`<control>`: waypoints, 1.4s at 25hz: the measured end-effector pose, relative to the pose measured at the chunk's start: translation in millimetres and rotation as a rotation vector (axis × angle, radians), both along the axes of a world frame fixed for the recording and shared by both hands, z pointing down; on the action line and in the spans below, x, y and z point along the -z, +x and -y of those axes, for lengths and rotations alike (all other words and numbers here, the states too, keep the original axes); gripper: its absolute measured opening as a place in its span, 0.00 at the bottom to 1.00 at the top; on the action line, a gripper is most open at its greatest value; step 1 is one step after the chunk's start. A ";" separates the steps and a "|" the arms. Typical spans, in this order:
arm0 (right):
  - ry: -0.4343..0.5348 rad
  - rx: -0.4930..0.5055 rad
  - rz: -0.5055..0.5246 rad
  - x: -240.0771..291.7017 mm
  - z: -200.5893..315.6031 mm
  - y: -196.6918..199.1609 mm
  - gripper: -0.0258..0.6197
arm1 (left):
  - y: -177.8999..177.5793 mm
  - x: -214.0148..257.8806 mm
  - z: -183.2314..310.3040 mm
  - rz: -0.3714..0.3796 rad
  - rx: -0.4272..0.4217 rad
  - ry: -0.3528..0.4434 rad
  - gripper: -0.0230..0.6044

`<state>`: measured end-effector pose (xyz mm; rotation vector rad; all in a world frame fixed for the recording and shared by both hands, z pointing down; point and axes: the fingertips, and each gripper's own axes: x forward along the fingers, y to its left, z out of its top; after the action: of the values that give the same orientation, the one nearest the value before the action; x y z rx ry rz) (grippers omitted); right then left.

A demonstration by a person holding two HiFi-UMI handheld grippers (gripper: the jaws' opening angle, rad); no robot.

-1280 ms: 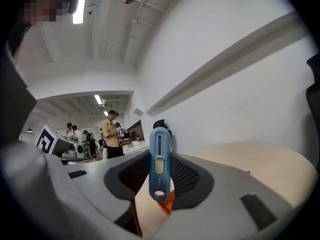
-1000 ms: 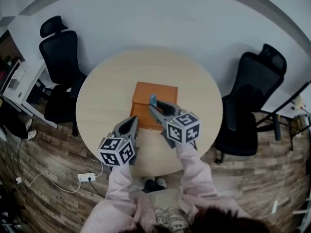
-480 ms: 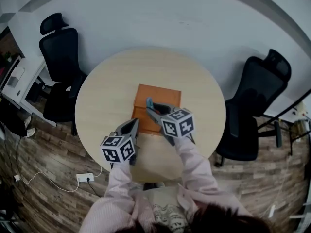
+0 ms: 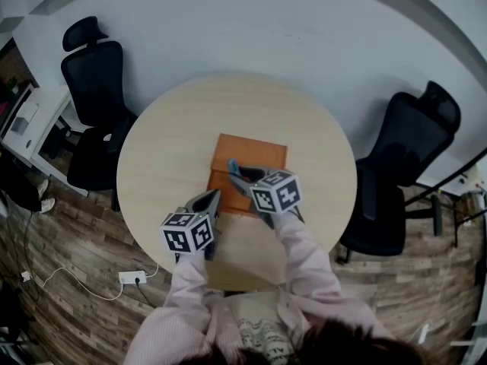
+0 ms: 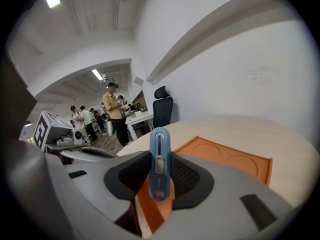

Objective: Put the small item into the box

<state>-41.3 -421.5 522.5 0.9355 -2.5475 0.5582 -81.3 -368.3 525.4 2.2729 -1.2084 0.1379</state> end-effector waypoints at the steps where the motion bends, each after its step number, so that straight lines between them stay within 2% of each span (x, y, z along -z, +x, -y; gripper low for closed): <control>1: -0.010 0.007 -0.011 -3.8 0.8 -0.4 0.26 | 0.6 -2.6 0.5 -0.001 -0.002 -0.007 0.06; 9: -0.120 0.062 -0.088 -38.7 5.8 -4.8 0.26 | 2.3 -18.2 4.3 -0.005 -0.001 -0.049 0.06; 25: -0.276 0.168 -0.259 -93.4 -0.5 -8.5 0.26 | 7.4 -39.8 4.6 0.006 -0.012 -0.120 0.06; 35: -0.351 0.175 -0.384 -126.2 -7.1 -4.6 0.26 | 7.3 -46.7 -0.4 0.009 -0.008 -0.141 0.06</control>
<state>-45.9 -414.4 648.7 0.6183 -2.0752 0.6718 -74.0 -367.9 572.1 2.1571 -1.1569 0.2298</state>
